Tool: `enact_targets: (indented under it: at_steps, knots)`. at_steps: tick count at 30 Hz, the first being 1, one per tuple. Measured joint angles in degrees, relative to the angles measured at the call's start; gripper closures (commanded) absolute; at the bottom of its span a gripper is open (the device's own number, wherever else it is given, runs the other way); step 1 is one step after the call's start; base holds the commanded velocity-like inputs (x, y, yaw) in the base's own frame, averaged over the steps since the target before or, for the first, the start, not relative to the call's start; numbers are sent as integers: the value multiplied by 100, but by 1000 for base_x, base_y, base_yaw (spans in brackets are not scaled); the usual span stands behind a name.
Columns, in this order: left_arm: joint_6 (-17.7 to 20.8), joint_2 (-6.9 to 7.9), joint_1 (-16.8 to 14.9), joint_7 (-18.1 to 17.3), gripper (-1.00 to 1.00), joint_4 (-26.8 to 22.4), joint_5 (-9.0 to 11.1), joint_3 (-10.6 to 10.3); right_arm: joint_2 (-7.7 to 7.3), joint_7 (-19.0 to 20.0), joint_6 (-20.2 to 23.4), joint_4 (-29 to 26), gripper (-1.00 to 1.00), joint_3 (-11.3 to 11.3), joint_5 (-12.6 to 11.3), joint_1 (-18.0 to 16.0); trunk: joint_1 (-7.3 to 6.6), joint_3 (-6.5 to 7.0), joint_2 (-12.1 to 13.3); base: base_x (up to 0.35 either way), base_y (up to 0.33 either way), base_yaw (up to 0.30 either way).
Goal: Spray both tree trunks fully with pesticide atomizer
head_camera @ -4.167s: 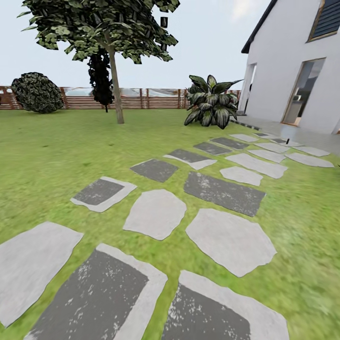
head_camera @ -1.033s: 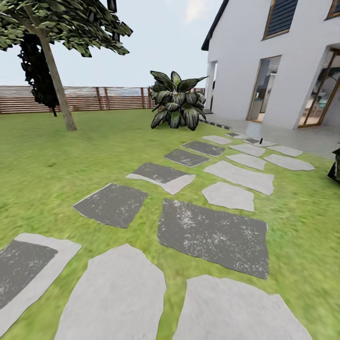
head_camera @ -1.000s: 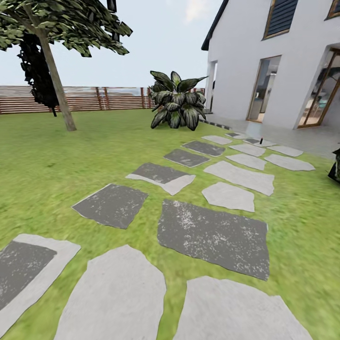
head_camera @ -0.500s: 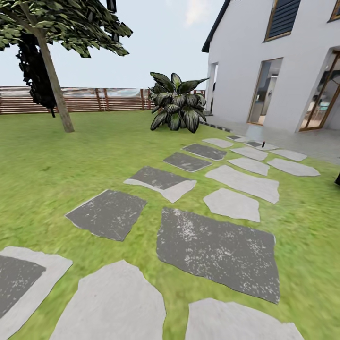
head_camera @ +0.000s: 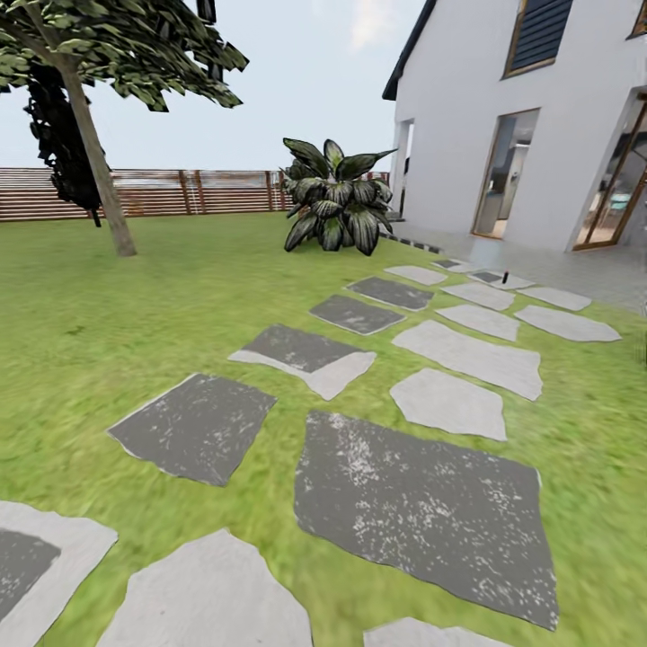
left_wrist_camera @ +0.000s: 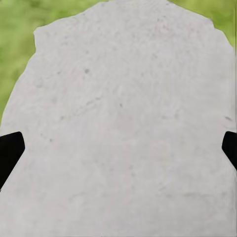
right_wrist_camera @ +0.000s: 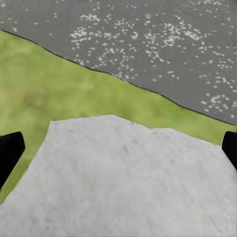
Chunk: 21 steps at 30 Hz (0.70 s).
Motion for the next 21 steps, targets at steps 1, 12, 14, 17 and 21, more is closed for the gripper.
enact_targets:
  at_steps: [1, 12, 14, 17, 21]
  knots:
    - [0, 0, 0, 0, -100, 0, 0, -1, 0, 0, 0, 0, -100, 0, 0, 0, 0, 0, 0, 340, 0, -168]
    - [0, 0, 0, 0, -100, 0, 0, -3, 0, 0, 0, 1, -100, 0, 0, 0, 0, 0, 0, 340, 0, -280]
    - [0, 0, 0, 0, -100, 0, 0, -3, 0, 0, 0, 1, -100, 0, 0, 0, 0, 0, 0, 340, 0, -299]
    - [0, 0, 0, 0, -100, 0, 0, -3, 0, 0, 0, 0, -100, 0, 0, 0, 0, 0, 0, 340, 0, -300]
    - [0, 0, 0, 0, -100, 0, 0, -4, 0, 0, 0, 0, -100, 0, 0, 0, 0, 0, 0, 340, 0, -300]
